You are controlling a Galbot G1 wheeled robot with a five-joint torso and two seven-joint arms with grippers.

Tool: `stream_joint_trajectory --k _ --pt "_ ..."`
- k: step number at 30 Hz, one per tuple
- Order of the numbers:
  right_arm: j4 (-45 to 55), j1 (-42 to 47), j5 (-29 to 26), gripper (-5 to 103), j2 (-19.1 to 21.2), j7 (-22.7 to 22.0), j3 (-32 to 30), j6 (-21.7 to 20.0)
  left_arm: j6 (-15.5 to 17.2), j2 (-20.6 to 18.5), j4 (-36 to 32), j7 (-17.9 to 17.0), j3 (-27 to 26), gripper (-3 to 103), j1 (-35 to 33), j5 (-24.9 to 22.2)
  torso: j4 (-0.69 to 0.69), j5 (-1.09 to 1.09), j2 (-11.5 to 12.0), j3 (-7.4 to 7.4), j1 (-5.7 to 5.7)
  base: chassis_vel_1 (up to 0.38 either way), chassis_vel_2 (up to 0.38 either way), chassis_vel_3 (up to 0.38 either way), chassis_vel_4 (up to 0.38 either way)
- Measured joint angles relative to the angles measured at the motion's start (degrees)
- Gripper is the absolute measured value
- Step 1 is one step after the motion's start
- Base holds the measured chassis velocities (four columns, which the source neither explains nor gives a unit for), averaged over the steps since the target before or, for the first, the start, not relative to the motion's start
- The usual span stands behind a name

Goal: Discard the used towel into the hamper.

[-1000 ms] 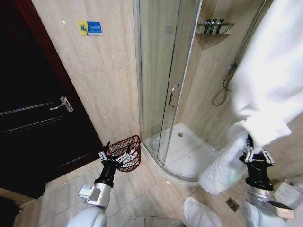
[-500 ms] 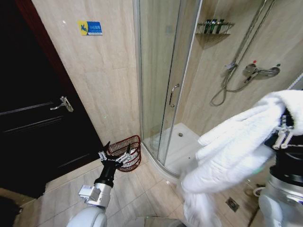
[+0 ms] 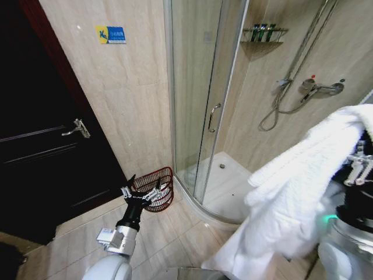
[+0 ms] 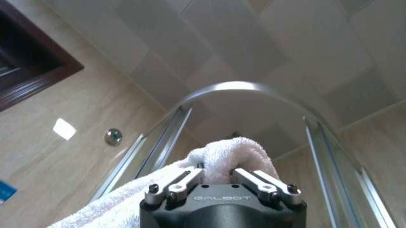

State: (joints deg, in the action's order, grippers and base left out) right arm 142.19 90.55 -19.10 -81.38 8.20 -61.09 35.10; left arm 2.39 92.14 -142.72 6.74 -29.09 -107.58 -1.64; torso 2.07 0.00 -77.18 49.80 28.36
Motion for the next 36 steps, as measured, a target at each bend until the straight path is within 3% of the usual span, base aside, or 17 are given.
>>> stream_joint_trajectory --k 36 --pt "0.79 0.19 -2.66 7 0.68 0.45 -0.13 0.75 0.0 0.0 0.0 0.0 0.0 100 0.0 0.0 0.0 0.01 0.0 0.0 0.0 0.051 -0.045 -0.049 0.051"
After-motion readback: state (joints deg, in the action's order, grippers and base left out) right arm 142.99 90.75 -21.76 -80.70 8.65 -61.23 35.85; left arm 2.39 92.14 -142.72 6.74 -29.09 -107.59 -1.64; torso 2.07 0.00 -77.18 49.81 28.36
